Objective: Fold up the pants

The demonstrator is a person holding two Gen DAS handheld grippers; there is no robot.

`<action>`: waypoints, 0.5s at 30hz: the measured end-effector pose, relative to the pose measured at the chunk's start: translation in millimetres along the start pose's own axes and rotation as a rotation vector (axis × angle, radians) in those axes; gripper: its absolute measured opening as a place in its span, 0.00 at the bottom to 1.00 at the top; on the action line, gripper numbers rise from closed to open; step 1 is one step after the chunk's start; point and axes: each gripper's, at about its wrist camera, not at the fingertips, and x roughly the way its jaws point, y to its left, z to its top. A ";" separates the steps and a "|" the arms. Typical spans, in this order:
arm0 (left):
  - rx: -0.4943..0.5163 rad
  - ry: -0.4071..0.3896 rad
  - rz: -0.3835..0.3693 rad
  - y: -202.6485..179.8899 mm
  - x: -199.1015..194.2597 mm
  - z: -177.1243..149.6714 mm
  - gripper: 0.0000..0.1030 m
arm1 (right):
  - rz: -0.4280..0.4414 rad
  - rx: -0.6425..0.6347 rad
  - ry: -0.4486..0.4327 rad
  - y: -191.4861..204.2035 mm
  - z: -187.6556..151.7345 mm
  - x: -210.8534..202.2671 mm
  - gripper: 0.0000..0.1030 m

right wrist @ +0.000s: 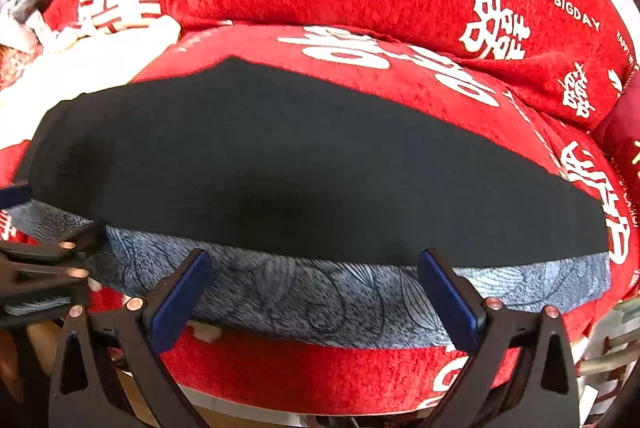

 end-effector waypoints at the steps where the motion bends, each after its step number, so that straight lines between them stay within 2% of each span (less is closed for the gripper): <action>1: -0.014 0.013 -0.010 3.9 -0.3 -0.6 1.00 | -0.021 0.002 0.002 -4.1 -2.3 -0.5 0.99; 4: -0.061 0.059 -0.029 25.0 4.0 -7.4 1.00 | -0.044 0.063 0.024 -30.3 -11.8 3.5 1.00; 9: -0.170 0.125 0.000 68.6 18.1 -24.3 1.00 | -0.052 0.132 0.042 -69.3 -19.3 10.3 1.00; 15: -0.299 0.166 0.030 123.8 27.4 -36.6 1.00 | -0.054 0.238 0.081 -124.8 -29.6 19.4 1.00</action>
